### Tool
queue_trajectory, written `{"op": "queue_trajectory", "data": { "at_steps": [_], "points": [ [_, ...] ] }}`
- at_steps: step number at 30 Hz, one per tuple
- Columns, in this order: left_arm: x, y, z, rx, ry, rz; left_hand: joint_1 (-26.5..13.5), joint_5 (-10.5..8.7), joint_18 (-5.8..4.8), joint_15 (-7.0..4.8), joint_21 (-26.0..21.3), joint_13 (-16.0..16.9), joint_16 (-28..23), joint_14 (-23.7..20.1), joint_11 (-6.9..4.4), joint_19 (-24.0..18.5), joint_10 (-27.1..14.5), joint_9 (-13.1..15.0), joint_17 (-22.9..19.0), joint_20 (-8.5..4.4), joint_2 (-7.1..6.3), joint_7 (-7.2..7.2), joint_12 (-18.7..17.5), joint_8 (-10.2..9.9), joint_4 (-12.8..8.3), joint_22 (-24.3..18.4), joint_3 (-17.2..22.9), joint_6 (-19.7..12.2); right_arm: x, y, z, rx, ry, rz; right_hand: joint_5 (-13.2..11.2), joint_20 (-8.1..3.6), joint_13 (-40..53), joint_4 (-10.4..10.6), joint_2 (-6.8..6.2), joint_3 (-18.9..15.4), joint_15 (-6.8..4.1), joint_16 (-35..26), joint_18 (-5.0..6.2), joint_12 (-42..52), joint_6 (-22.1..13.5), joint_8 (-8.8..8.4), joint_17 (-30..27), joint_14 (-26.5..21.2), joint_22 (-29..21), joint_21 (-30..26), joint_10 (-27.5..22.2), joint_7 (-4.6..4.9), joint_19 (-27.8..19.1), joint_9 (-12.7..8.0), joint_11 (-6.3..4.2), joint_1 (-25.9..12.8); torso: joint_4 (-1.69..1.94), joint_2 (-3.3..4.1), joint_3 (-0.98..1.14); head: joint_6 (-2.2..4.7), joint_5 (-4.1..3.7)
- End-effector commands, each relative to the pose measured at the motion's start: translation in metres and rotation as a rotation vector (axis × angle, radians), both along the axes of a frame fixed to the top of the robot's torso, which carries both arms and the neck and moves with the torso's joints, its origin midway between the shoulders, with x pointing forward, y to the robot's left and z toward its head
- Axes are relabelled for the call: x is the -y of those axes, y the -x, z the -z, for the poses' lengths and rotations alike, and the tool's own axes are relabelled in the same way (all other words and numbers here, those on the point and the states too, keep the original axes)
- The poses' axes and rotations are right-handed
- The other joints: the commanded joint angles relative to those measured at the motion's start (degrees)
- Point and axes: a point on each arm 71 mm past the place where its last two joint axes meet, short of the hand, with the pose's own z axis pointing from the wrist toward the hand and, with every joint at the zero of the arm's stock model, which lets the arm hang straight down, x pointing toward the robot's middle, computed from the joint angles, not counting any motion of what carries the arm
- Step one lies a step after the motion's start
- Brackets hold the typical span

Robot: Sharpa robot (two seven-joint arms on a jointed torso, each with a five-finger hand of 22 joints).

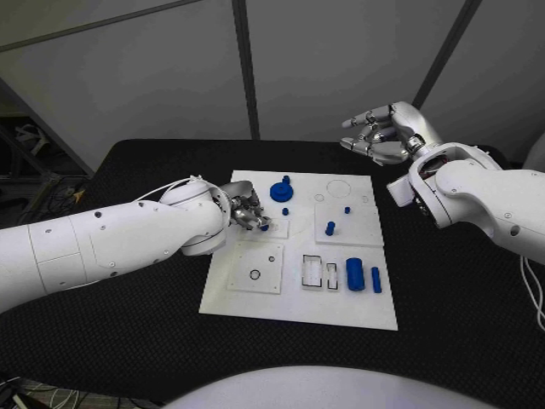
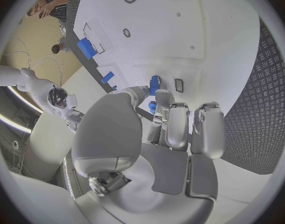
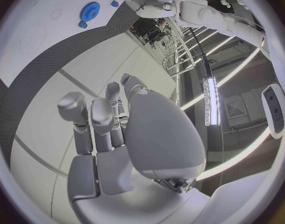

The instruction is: Assemble the parts on the task board

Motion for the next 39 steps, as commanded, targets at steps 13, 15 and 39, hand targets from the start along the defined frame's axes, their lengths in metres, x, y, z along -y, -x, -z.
{"op": "queue_trajectory", "data": {
  "at_steps": [13, 15, 39],
  "points": [
    [-0.006, 0.004, -0.002, 0.101, 0.070, -0.090, -1.32, 1.97, -0.83, -0.67, 0.55, 0.94, -0.25, 1.91, -0.75, 0.90, 1.32, 1.44, 0.12, -0.07, -0.58, -0.56, 1.04, 1.19, -10.01, 5.77, 11.14, -0.07, 0.000, 0.000, -0.002, 0.010, 0.001, -0.005, 0.06, -0.13, -0.06, 0.13, 0.21, 0.35, 0.05, -0.38, 0.35, 0.19, -0.43, -0.31, 0.05, 0.50, -0.14, -0.26, -0.41, 0.01, 0.01, 0.02, 0.12, -0.16, -0.05, 0.05, 0.04, -0.17, 0.04],
    [-0.006, 0.005, -0.001, 0.102, 0.074, -0.095, -1.41, 2.02, -0.83, -0.68, 0.55, 0.98, -0.25, 1.91, -0.76, 0.91, 1.37, 1.51, 0.12, -0.08, -0.61, -0.58, 1.08, 1.24, -10.02, 5.78, 11.23, -0.06, 0.000, 0.000, -0.002, 0.010, 0.001, -0.005, 0.06, -0.13, -0.06, 0.13, 0.21, 0.35, 0.05, -0.38, 0.35, 0.19, -0.43, -0.31, 0.05, 0.50, -0.14, -0.26, -0.41, 0.01, 0.01, 0.02, 0.12, -0.16, -0.03, 0.08, 0.00, -0.16, -0.02],
    [-0.002, 0.005, 0.010, 0.061, 0.052, -0.077, -1.59, 2.09, -0.80, -0.71, 0.48, 0.84, -0.27, 1.91, -0.80, 0.85, 1.35, 1.68, 0.11, -0.11, -0.69, -0.61, 0.95, 1.35, -10.09, 5.71, 11.51, -0.09, -0.002, -0.001, -0.001, 0.007, 0.002, -0.009, 0.06, -0.13, -0.06, 0.13, 0.21, 0.35, 0.05, -0.38, 0.35, 0.19, -0.43, -0.31, 0.05, 0.50, -0.14, -0.26, -0.41, 0.01, 0.01, 0.02, 0.12, -0.16, -0.03, 0.03, 0.07, -0.59, -0.04]
  ]
}}
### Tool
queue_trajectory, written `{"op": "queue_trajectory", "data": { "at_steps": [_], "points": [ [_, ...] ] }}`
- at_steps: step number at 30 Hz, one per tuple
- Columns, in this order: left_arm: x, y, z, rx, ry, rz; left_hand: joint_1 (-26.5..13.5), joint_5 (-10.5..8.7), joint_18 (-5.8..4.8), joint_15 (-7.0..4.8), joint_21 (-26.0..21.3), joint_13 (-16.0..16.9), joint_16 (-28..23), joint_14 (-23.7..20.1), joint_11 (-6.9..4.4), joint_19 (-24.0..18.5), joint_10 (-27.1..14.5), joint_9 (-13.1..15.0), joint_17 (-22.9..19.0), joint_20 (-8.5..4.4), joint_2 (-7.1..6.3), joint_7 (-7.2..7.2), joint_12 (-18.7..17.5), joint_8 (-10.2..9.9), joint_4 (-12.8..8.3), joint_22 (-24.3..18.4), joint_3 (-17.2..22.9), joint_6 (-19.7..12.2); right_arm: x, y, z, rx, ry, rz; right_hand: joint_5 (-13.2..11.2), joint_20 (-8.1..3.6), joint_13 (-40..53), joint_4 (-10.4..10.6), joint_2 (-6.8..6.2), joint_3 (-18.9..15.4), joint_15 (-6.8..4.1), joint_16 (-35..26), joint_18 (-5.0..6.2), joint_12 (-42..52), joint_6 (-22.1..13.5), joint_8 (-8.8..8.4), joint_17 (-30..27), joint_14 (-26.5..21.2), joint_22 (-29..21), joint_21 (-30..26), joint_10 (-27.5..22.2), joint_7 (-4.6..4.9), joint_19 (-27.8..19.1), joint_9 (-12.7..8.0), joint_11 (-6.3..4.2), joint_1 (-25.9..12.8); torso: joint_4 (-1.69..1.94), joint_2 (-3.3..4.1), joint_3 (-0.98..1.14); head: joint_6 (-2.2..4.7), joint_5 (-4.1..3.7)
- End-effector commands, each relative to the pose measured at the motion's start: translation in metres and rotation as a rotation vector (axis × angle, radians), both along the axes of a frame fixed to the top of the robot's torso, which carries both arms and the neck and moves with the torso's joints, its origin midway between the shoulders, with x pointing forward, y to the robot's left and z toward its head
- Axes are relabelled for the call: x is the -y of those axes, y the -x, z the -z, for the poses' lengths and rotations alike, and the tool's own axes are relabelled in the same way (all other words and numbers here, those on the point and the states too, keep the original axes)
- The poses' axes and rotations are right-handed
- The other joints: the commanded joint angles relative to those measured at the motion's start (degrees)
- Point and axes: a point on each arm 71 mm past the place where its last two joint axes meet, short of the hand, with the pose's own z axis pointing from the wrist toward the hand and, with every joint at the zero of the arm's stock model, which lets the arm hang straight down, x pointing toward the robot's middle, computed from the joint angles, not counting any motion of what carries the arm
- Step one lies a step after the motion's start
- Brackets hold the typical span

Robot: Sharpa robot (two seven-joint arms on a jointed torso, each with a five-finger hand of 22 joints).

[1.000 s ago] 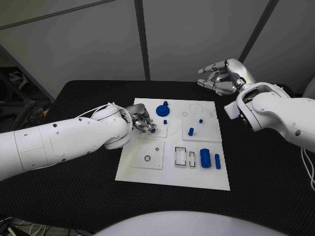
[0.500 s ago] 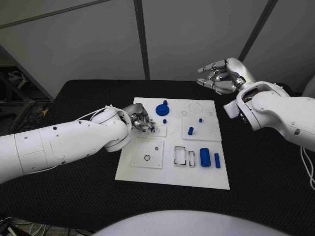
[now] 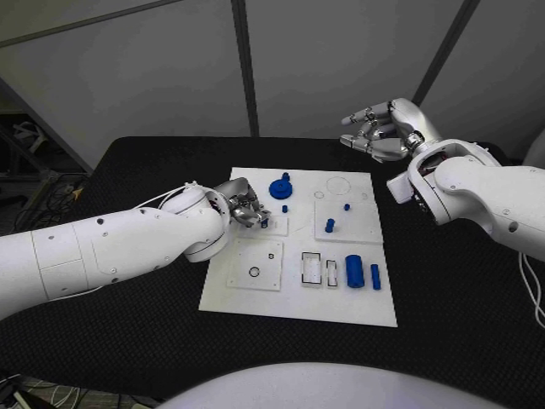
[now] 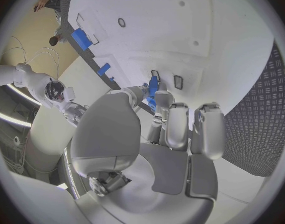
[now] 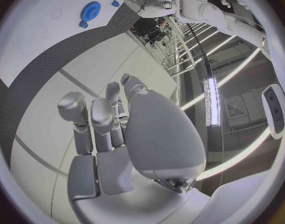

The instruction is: Assemble the parts on the task board

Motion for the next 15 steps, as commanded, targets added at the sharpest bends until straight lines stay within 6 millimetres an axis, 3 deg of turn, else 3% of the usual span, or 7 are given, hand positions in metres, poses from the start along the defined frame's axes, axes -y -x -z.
{"op": "queue_trajectory", "data": {
  "at_steps": [1, 15],
  "points": [
    [0.0014, 0.0006, 0.0014, -0.013, -0.015, 0.017, -0.21, 0.19, -0.80, -0.39, 0.22, -0.06, -0.28, 1.82, -1.00, 0.40, 1.15, 0.04, 0.07, -0.12, 0.08, -0.41, 0.13, 0.25, -9.87, 5.67, 10.33, 0.11, -0.0014, 0.0000, -0.0014, 0.007, 0.002, -0.011, 0.06, -0.13, -0.06, 0.13, 0.20, 0.36, 0.05, -0.38, 0.35, 0.19, -0.43, -0.31, 0.06, 0.50, -0.06, -0.26, -0.41, 0.01, 0.01, 0.02, 0.12, -0.16, 0.00, -0.02, 0.06, -0.07, 0.05],
    [-0.0004, 0.0026, 0.0051, -0.046, -0.034, 0.038, -0.29, 0.16, -0.75, -0.39, 0.09, -0.33, -0.30, 1.81, -0.99, 0.27, 1.01, 0.12, 0.06, -0.13, -0.01, -0.40, -0.13, 0.28, -9.94, 5.50, 10.40, 0.06, -0.0017, -0.0005, -0.0010, 0.004, 0.003, -0.012, 0.06, -0.13, -0.06, 0.13, 0.20, 0.36, 0.05, -0.38, 0.35, 0.19, -0.43, -0.31, 0.06, 0.50, -0.06, -0.26, -0.41, 0.01, 0.01, 0.02, 0.12, -0.16, 0.02, -0.08, 0.02, -0.25, -0.01]
  ]
}}
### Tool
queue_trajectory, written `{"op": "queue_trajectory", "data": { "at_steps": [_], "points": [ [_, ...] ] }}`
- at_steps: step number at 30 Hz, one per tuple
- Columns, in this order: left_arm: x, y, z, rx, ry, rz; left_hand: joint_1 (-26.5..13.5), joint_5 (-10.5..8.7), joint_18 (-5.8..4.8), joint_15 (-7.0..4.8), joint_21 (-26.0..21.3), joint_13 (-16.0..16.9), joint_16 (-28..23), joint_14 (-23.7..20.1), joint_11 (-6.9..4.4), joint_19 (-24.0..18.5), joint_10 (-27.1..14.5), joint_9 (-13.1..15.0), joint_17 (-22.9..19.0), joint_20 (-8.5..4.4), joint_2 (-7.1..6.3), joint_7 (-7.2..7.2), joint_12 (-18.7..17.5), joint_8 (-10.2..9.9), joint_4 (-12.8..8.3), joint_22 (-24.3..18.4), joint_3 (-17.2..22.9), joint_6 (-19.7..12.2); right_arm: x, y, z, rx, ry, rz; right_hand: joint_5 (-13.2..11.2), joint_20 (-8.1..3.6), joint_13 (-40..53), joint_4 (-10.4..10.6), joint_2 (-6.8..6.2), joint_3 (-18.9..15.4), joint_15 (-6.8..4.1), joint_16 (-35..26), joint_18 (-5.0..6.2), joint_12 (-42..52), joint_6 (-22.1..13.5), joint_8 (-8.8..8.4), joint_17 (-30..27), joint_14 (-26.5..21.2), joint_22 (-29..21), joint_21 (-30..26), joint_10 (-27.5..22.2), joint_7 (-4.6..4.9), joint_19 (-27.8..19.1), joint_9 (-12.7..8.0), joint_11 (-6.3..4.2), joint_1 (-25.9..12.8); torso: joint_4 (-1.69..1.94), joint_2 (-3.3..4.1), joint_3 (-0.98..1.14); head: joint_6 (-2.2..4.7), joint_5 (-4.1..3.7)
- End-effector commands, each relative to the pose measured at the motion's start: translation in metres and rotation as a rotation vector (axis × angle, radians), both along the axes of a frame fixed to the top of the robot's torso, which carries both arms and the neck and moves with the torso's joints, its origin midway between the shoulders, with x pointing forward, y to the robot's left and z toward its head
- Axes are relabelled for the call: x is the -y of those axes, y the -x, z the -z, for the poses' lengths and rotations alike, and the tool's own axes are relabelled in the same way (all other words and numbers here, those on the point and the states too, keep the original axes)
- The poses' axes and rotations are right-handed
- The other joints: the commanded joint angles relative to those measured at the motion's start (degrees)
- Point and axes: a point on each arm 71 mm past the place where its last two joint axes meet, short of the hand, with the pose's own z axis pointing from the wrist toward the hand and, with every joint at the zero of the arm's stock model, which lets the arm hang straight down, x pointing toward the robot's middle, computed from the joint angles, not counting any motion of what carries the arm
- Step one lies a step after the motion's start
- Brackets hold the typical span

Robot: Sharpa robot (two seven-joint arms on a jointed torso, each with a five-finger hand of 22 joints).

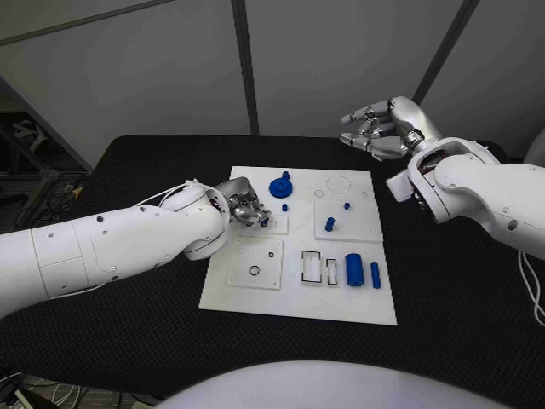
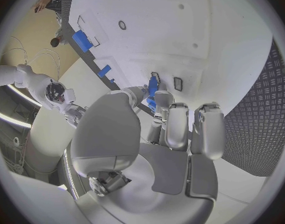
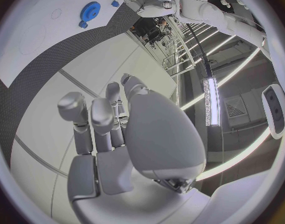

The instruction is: Assemble the parts on the task board

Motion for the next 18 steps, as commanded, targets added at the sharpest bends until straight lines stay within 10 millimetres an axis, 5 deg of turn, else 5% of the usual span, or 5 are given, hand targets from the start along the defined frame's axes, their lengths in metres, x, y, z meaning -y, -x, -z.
{"op": "queue_trajectory", "data": {
  "at_steps": [1, 18],
  "points": [
    [-0.0008, 0.0028, 0.0047, -0.032, -0.025, 0.023, 0.01, 0.16, -0.74, -0.41, 0.09, -0.09, -0.30, 1.80, -0.99, 0.27, 1.01, 0.11, 0.07, -0.13, -0.01, -0.40, -0.13, 0.34, -9.91, 5.50, 10.38, 0.06, -0.0010, -0.0001, -0.0013, 0.005, 0.002, -0.011, 0.06, -0.13, -0.06, 0.13, 0.20, 0.36, 0.05, -0.38, 0.36, 0.19, -0.43, -0.31, 0.06, 0.50, -0.06, -0.26, -0.41, 0.01, 0.01, 0.02, 0.12, -0.16, 0.03, -0.05, -0.05, 0.02, -0.02],
    [-0.0033, 0.0059, 0.0050, -0.043, -0.030, 0.031, 0.01, 0.16, -0.74, -0.41, 0.09, -0.09, -0.30, 1.80, -0.99, 0.27, 1.01, 0.11, 0.07, -0.13, -0.01, -0.40, -0.13, 0.34, -9.91, 5.50, 10.38, 0.06, -0.0013, -0.0006, -0.0008, 0.004, 0.003, -0.012, 0.06, -0.13, -0.06, 0.13, 0.20, 0.36, 0.05, -0.38, 0.36, 0.19, -0.43, -0.31, 0.06, 0.50, -0.06, -0.26, -0.41, 0.01, 0.01, 0.02, 0.12, -0.16, -0.01, 0.01, -0.06, 0.08, 0.31]
  ]
}}
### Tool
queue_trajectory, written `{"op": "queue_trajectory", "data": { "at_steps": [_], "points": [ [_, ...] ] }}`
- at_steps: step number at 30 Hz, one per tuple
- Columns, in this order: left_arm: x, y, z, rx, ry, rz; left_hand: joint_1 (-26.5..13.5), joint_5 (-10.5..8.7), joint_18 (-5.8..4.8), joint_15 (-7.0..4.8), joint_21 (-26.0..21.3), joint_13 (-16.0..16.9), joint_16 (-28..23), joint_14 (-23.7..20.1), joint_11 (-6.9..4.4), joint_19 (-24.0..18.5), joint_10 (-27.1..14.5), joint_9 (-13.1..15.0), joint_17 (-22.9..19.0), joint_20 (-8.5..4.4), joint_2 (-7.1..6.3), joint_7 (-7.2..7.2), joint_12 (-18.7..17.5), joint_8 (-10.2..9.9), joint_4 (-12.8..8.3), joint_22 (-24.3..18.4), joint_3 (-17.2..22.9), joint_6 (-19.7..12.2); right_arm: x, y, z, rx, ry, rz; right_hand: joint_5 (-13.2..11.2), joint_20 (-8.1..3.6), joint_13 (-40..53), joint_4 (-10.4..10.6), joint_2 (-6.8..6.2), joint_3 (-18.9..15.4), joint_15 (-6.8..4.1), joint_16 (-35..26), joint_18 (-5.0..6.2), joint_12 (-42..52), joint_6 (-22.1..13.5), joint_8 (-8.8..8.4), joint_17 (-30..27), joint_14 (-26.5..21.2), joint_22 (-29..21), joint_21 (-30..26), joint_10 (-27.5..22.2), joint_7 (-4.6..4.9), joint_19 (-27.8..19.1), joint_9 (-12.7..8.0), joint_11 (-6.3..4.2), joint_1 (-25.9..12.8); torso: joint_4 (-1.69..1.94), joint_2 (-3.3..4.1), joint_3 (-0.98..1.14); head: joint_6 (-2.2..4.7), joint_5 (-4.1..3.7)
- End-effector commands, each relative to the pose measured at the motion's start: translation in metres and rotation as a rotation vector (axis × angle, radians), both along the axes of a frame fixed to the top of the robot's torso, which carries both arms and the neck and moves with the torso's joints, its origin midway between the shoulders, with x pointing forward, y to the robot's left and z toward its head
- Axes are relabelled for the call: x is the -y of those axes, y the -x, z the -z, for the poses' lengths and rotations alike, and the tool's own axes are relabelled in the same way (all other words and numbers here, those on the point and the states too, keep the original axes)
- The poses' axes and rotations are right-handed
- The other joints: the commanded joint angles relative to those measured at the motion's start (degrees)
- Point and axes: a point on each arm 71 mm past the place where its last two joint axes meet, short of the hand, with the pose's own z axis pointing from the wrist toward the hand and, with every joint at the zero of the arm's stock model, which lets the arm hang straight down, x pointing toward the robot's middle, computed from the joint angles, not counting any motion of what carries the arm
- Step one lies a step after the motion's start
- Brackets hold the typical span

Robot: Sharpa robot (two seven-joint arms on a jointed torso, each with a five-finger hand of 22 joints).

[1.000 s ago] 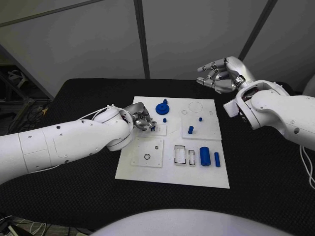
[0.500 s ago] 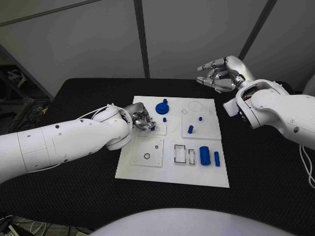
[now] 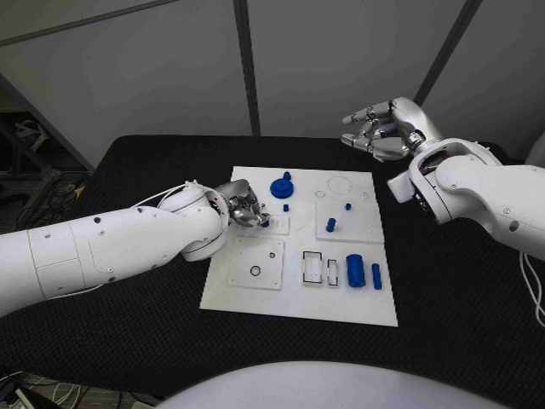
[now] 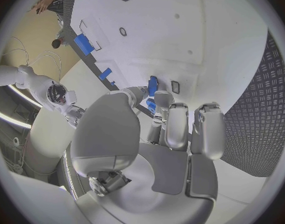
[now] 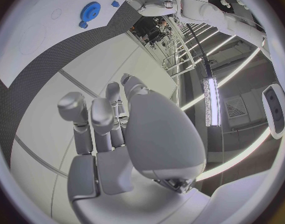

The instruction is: Assemble the parts on the task board

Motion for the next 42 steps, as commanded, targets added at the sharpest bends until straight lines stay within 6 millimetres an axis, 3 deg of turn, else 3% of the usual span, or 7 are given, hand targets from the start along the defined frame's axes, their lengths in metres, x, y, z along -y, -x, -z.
{"op": "queue_trajectory", "data": {
  "at_steps": [1, 8, 16, 26, 42],
  "points": [
    [0.0000, 0.0027, 0.0046, -0.027, -0.021, 0.016, 0.59, 0.17, -0.74, -0.42, 0.09, -0.09, -0.30, 1.78, -0.79, 0.27, 0.79, 0.02, 0.07, -0.13, 0.26, -0.40, -0.12, 0.37, -9.78, 5.50, 10.24, 0.05, -0.0013, 0.0000, -0.0013, 0.006, 0.002, -0.011, 0.06, -0.13, -0.06, 0.13, 0.20, 0.35, 0.05, -0.38, 0.35, 0.19, -0.43, -0.31, 0.06, 0.50, -0.07, -0.26, -0.41, 0.01, 0.01, 0.03, 0.12, -0.16, -0.06, 0.04, 0.01, 0.00, 0.04],
    [0.0021, 0.0031, 0.0045, -0.028, -0.020, 0.021, 0.12, 0.05, -0.75, -0.41, 0.10, 0.07, -0.31, 1.79, -0.80, 0.30, 0.91, 0.31, 0.08, -0.14, 0.03, -0.46, 0.01, 0.57, -9.78, 5.56, 10.16, 0.03, -0.0015, 0.0000, -0.0012, 0.006, 0.002, -0.011, 0.06, -0.13, -0.06, 0.13, 0.20, 0.35, 0.05, -0.38, 0.35, 0.19, -0.43, -0.31, 0.06, 0.50, -0.07, -0.26, -0.41, 0.01, 0.01, 0.03, 0.12, -0.16, -0.06, 0.08, 0.04, -0.02, 0.01],
    [0.0033, 0.0029, 0.0052, -0.036, -0.024, 0.030, -3.95, -0.25, -0.86, -1.10, 0.21, 1.73, -0.32, 1.87, -1.93, 0.65, 2.15, 1.25, 0.19, -0.62, -0.64, -2.13, 1.74, 1.06, -7.75, 6.06, 6.20, 0.88, -0.0011, 0.0000, -0.0012, 0.004, 0.002, -0.010, 0.06, -0.13, -0.06, 0.13, 0.20, 0.35, 0.05, -0.38, 0.35, 0.19, -0.43, -0.31, 0.06, 0.50, -0.07, -0.26, -0.41, 0.01, 0.01, 0.03, 0.12, -0.16, -0.06, 0.05, 0.05, -0.07, -0.06],
    [0.0051, 0.0011, 0.0078, -0.060, -0.043, 0.048, -5.91, -0.27, -1.23, -1.40, 1.13, 4.37, -0.33, 1.91, -2.22, 1.74, 3.39, 1.53, 0.29, -0.96, -0.27, -2.53, 4.32, 1.11, -6.14, 7.41, 3.53, 1.99, -0.0009, 0.0000, -0.0010, 0.001, 0.003, -0.010, 0.17, -0.14, -0.19, 0.12, 0.22, 0.41, 0.05, -0.58, 0.38, 0.09, -0.42, -0.31, -0.03, 0.50, -0.24, -0.44, -0.53, 0.03, -0.02, 0.03, 0.14, -0.18, -0.09, 0.05, 0.06, -0.20, -0.12],
    [0.0070, -0.0031, 0.0095, -0.066, -0.057, 0.054, -7.13, -0.26, -1.59, -1.64, 2.10, 5.67, -0.26, 1.99, -2.51, 2.79, 4.13, 1.84, 0.43, -1.23, 0.33, -2.84, 5.65, 1.23, -4.86, 8.74, 0.78, 2.82, -0.0012, -0.0003, -0.0006, -0.002, 0.004, -0.012, 0.18, -0.14, -0.29, 0.13, 0.20, 0.41, 0.05, -0.66, 0.41, -0.01, -0.44, -0.32, -0.09, 0.49, -0.38, -0.55, -0.61, 0.04, -0.09, 0.03, 0.15, -0.21, -0.06, 0.06, 0.07, -0.29, -0.20]
  ]
}}
